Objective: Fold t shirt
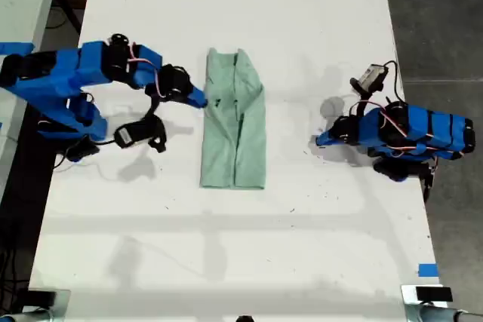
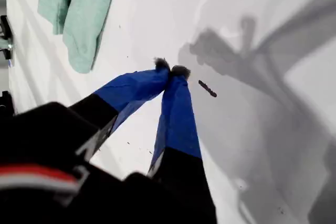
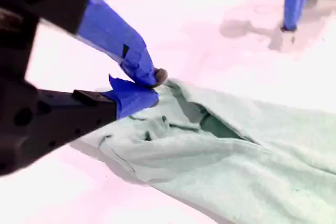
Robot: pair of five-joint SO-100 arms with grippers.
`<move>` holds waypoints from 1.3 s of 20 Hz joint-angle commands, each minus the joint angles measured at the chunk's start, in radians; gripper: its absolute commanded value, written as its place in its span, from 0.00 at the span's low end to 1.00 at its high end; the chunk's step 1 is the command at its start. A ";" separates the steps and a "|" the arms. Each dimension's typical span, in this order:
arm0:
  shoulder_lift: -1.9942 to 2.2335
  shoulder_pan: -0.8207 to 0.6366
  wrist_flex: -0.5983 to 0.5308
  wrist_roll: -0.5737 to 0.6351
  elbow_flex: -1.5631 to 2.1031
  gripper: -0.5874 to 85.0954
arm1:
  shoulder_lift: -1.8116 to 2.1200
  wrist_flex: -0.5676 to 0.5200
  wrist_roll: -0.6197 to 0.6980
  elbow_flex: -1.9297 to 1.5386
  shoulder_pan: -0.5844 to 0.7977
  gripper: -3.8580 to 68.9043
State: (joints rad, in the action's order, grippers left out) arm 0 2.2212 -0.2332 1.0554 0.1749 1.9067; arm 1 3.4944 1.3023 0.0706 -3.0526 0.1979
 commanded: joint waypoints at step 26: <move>1.384 -0.044 -0.075 0.008 1.285 0.01 | 0.011 0.044 -0.058 -0.034 -0.003 0.07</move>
State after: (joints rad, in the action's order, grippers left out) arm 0 3.5972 -0.2608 0.9710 0.2010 3.1876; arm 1 3.4944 1.3392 0.0368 -3.0526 0.1948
